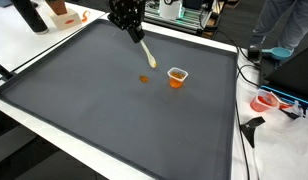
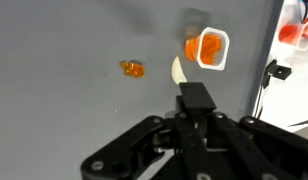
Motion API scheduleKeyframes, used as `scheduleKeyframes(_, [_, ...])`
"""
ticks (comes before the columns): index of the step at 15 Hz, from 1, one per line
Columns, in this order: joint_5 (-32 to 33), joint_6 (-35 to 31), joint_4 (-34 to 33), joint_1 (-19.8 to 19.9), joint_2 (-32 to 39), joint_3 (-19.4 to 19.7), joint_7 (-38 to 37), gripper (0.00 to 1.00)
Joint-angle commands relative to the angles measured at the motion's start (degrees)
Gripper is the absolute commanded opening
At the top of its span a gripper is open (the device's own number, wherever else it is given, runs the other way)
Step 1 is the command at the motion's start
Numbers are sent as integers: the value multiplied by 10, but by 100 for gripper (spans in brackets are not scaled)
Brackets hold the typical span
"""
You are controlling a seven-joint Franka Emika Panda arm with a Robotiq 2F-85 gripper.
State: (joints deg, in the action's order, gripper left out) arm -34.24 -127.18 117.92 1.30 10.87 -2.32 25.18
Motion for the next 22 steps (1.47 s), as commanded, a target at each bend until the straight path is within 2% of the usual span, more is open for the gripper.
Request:
scheduleKeyframes(1, [60,-28,34,-14,-44,-5,-60,3])
scheduleKeyframes(8, [164,-45,56,-39,-113,-15,-149,3])
scheduleKeyframes(14, [243,-30,55,-56,-162,-26,-210,3])
scheduleKeyframes(22, [293,14,37,-68,-183,-39,-218,3])
